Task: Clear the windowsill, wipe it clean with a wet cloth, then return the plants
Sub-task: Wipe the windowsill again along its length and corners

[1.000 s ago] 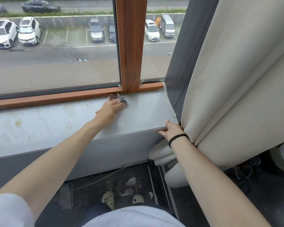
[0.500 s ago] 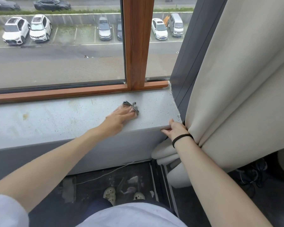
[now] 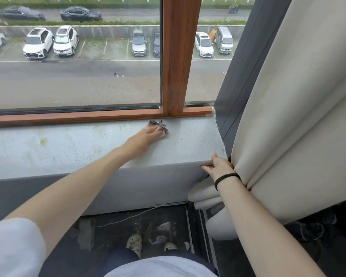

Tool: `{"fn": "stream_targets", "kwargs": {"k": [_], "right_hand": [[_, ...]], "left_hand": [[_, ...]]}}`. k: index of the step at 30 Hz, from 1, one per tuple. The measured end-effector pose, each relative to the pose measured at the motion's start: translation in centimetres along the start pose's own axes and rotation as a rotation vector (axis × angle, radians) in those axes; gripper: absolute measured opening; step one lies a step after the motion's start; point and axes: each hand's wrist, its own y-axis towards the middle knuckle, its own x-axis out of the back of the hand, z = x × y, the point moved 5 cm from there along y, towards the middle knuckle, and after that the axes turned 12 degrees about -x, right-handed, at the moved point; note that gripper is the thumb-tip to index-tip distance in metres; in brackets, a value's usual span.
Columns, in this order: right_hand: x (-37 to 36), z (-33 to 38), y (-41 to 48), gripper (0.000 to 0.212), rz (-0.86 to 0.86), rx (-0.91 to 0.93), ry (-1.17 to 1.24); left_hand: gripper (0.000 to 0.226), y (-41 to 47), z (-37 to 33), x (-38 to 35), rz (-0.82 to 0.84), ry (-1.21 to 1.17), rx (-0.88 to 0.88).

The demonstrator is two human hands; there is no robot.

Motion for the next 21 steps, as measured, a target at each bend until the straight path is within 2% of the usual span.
{"fn": "stream_targets", "kwargs": {"k": [2, 4, 6, 8, 10, 12, 14, 16, 18, 21], "right_hand": [[-0.1, 0.0, -0.2, 0.051, -0.004, -0.005, 0.004], [-0.3, 0.1, -0.4, 0.050, -0.018, 0.003, 0.013], [-0.3, -0.1, -0.5, 0.051, -0.020, 0.006, 0.025], [-0.2, -0.2, -0.7, 0.051, -0.015, 0.006, 0.024], [-0.1, -0.2, -0.7, 0.050, -0.002, 0.007, 0.024], [-0.1, -0.2, -0.9, 0.051, 0.016, 0.004, 0.024], [0.0, -0.3, -1.0, 0.052, 0.030, 0.007, 0.037], [0.0, -0.5, -1.2, 0.051, 0.035, 0.009, 0.043], [0.0, -0.5, -1.3, 0.050, 0.040, 0.025, 0.050], [-0.1, -0.5, -1.5, 0.049, 0.043, 0.036, 0.056]], "left_hand": [[0.043, 1.0, 1.8, 1.0, -0.065, -0.017, 0.188], [0.039, 2.0, 0.8, 0.9, -0.147, 0.019, 0.295], [0.037, 2.8, -2.4, -0.2, -0.167, 0.002, 0.218], [0.039, 2.7, -6.0, -2.4, -0.050, -0.081, -0.017], [0.060, 1.8, -6.7, -3.1, 0.079, -0.053, -0.157], [0.072, 1.5, -3.8, -1.7, 0.061, -0.075, -0.069], [0.069, 1.5, -0.2, 0.1, -0.024, -0.088, 0.075], [0.062, 1.6, 0.3, 0.7, -0.091, 0.006, 0.150], [0.059, 1.6, -2.4, -0.6, -0.144, 0.110, 0.129], [0.075, -0.8, -8.9, -4.4, -0.103, 0.110, -0.046]]}}
